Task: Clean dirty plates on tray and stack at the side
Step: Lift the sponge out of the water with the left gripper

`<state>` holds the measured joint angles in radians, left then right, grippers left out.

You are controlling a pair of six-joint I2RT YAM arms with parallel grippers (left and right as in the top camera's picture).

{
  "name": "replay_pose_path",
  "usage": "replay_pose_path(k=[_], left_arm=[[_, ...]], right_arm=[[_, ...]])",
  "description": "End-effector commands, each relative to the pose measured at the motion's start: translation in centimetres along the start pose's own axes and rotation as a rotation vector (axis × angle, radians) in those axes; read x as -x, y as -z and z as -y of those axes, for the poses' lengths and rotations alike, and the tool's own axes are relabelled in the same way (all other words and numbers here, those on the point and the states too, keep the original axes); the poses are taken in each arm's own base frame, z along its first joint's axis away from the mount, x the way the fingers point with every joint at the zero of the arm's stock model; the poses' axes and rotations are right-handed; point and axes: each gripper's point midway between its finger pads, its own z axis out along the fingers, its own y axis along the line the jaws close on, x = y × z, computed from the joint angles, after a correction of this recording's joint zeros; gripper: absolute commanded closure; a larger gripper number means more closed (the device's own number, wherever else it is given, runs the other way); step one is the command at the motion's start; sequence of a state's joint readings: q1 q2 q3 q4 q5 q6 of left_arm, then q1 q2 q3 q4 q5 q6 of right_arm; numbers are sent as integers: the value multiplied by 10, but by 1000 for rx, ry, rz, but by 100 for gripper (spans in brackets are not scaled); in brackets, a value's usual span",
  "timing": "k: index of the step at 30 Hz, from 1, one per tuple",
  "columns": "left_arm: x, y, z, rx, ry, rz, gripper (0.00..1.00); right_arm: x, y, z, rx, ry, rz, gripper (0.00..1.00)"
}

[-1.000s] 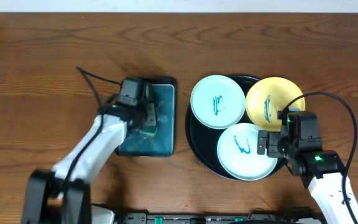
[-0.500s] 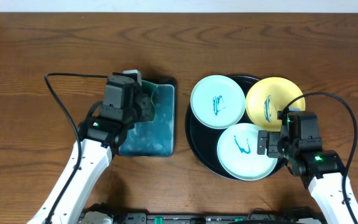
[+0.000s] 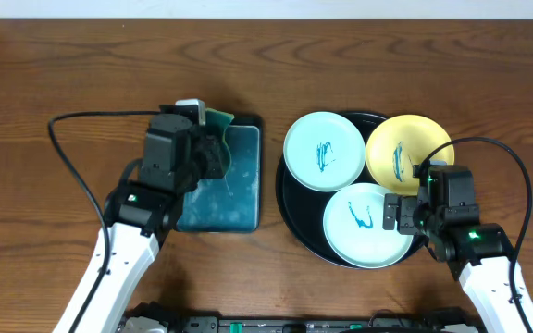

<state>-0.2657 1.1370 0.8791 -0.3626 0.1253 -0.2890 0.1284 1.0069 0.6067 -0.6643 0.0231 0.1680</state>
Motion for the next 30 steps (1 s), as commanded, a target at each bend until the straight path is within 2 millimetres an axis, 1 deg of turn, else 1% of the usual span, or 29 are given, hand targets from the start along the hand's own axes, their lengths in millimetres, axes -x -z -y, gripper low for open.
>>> replay_pose_path(k=[1,5,12,16,23,26,30], left_arm=[[9,11,10,-44,-2,42,93],[10,15,16,-74,52,44,92],[10,15,16,-78,177,38,92],[9,15,18,-124,233,11,93],[14,17,3,-183,406,-26,93],[15,16,-3,-212,452,-47,93],[13,13,-5,-267,491,-92,93]], right_arm=[[8,4,0,-6,10,20,1],[8,4,0,-6,10,20,1],[7,4,0,-6,10,18,1],[7,4,0,-6,10,18,1],[7,4,0,-6,10,18,1],[7,4,0,-6,10,18,1],[7,4,0,-6,10,18,1]])
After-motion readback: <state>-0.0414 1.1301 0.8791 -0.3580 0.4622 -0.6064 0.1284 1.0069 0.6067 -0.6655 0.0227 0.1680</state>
